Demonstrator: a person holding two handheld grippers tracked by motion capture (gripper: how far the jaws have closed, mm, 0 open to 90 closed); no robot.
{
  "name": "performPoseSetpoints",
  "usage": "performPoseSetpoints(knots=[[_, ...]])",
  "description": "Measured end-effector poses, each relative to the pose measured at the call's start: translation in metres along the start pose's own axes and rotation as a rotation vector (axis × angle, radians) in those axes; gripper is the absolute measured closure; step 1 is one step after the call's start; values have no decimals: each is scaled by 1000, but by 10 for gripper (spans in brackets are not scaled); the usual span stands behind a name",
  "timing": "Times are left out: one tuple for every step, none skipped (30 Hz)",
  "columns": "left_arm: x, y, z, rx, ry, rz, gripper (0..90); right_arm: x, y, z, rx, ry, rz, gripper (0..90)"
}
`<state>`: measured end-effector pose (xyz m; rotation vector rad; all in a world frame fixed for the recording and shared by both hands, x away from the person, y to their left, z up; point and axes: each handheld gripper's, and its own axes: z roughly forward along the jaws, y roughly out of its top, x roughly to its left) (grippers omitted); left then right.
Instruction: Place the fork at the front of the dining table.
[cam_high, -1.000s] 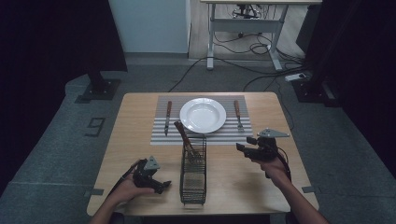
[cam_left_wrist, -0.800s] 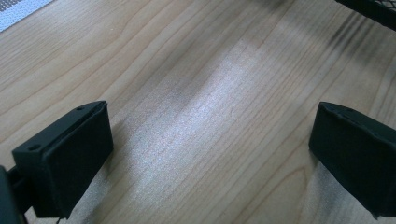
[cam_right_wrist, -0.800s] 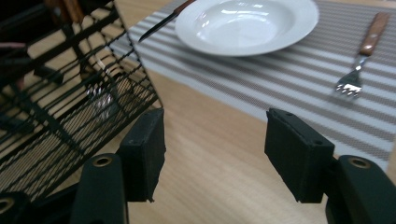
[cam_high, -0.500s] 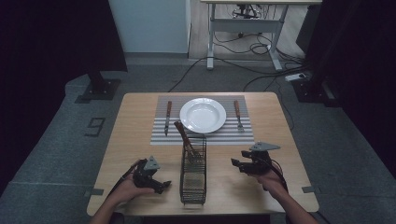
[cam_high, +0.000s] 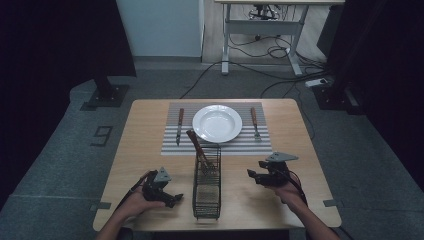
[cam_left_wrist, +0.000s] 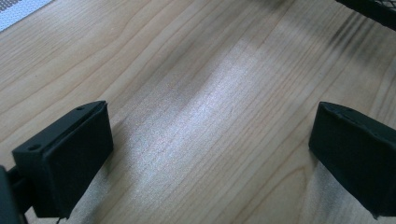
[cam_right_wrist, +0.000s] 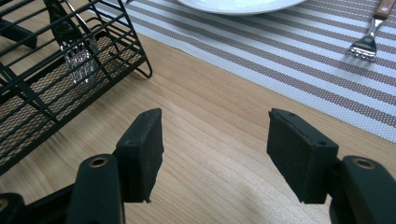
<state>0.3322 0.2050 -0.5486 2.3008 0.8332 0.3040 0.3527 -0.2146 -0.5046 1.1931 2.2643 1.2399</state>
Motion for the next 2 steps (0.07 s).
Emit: performPoseSetpoints(knots=[[0, 0, 0, 0, 0, 0, 0, 0, 0, 0, 1, -1, 0, 360], [0, 0, 0, 0, 0, 0, 0, 0, 0, 0, 1, -2, -1, 360]])
